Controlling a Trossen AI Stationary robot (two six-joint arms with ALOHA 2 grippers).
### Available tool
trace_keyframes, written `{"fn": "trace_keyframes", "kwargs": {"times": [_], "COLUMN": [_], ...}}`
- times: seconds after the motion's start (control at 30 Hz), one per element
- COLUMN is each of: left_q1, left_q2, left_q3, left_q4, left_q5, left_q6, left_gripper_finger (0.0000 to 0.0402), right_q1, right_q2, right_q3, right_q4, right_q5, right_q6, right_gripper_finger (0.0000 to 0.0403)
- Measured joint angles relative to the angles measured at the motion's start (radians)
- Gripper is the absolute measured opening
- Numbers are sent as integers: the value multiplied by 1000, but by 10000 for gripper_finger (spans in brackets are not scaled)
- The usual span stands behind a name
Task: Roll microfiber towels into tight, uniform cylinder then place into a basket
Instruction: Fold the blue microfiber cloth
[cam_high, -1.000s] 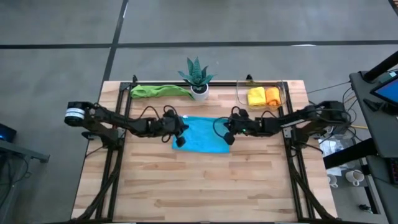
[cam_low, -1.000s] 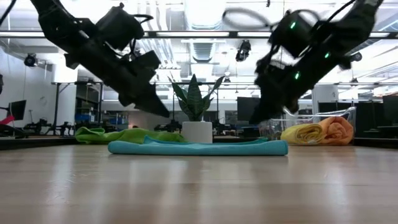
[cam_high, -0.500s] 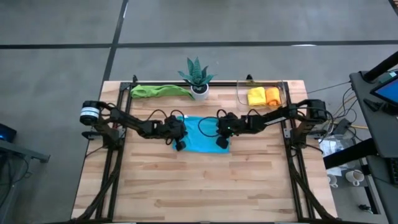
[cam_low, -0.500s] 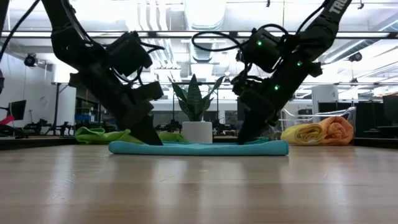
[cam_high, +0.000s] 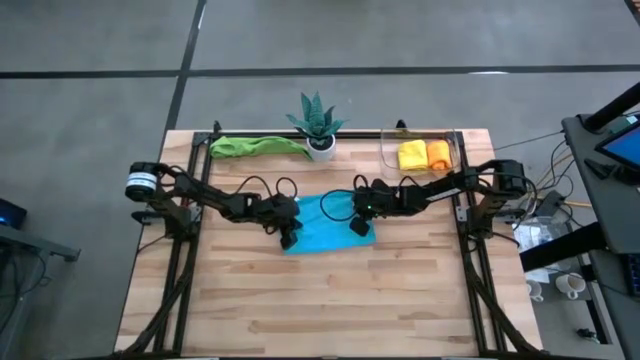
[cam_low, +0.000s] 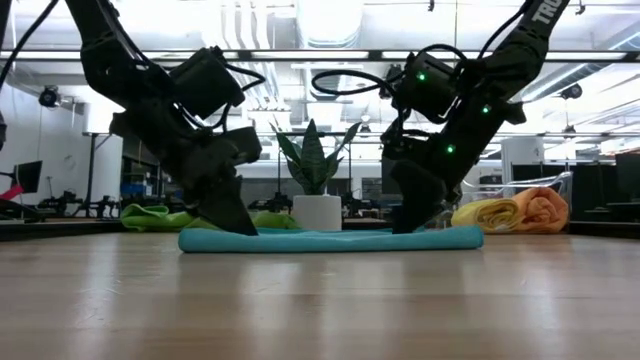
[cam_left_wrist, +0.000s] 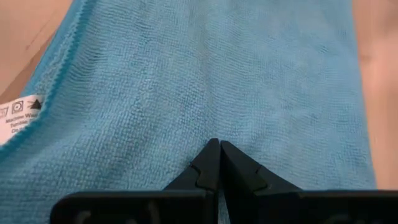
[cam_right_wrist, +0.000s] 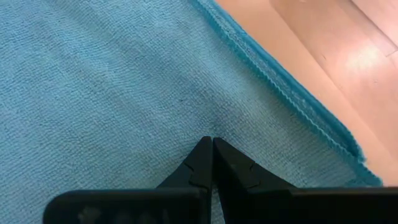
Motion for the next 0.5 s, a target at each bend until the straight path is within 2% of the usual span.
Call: {"fn": "trace_keyframes", "kwargs": {"times": [0.13,0.27,0.4,0.5], "left_q1": [-1,-5,-22,-27], "left_q2": [-19,-79,-148,-164], "left_q3": [-2,-8,-10,-12], "left_q4": [-9,-57,-99,-109], "left_q5": [-4,-59,-222,-348], "left_q6": [70,100,118,120], "left_gripper_finger": [0,0,0,0], "right_q1": [0,12,50,88], "right_q2": [-4,-53,-124,-151], "right_q3": [3,4,-3,-12], "right_q4": [-4,-6,-3,-5], "right_q5": [1,7,0,-79], "right_q6": [8,0,-25,-58], "right_gripper_finger": [8,8,8,8]}}
